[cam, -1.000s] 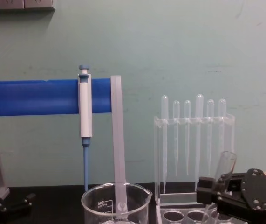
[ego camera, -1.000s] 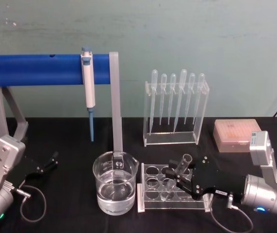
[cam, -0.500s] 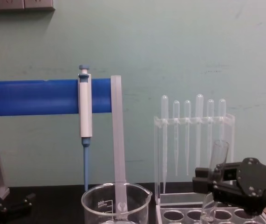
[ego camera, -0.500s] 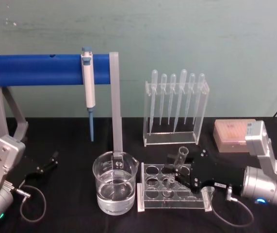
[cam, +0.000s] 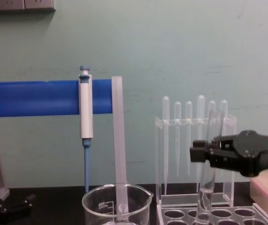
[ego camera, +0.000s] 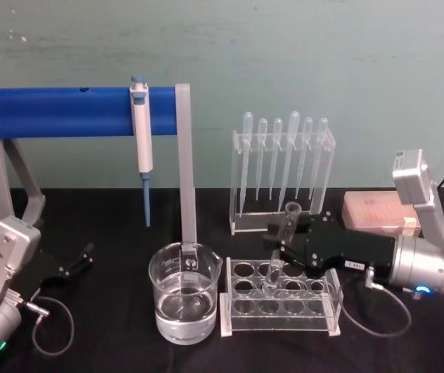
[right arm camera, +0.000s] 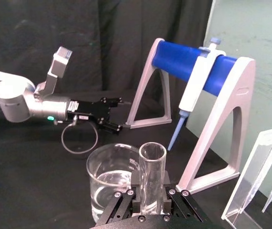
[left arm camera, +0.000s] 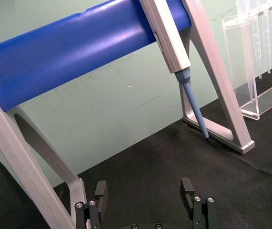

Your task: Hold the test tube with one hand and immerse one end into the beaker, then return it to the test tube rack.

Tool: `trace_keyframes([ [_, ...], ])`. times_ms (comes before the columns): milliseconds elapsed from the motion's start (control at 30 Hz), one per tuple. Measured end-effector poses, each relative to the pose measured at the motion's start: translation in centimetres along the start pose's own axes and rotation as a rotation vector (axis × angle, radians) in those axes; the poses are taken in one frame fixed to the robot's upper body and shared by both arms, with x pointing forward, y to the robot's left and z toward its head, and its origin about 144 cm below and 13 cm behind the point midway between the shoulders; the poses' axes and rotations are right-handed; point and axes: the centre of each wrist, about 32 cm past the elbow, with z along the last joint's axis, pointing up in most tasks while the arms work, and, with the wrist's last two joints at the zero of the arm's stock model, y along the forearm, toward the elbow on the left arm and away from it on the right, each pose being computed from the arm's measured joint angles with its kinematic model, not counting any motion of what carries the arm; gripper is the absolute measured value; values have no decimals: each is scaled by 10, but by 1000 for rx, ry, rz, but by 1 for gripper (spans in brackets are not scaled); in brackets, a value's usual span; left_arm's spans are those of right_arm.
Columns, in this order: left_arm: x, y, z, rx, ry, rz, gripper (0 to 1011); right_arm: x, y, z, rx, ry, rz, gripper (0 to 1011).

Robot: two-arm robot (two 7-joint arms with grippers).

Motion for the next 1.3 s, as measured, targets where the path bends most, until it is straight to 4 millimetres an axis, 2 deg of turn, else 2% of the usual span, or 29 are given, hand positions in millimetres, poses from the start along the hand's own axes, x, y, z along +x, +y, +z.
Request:
trace_keyframes([
  [300,0,0,0,0,0,0,1000,9,3,27,-20,4,1,226],
  [800,0,0,0,0,0,0,1000,8,6,46,-26,5,5,226],
  [933,0,0,0,0,0,0,1000,9,9,56,-26,-2,5,226],
  [1300,0,0,0,0,0,0,1000,19,32,88,-14,-37,34,226],
])
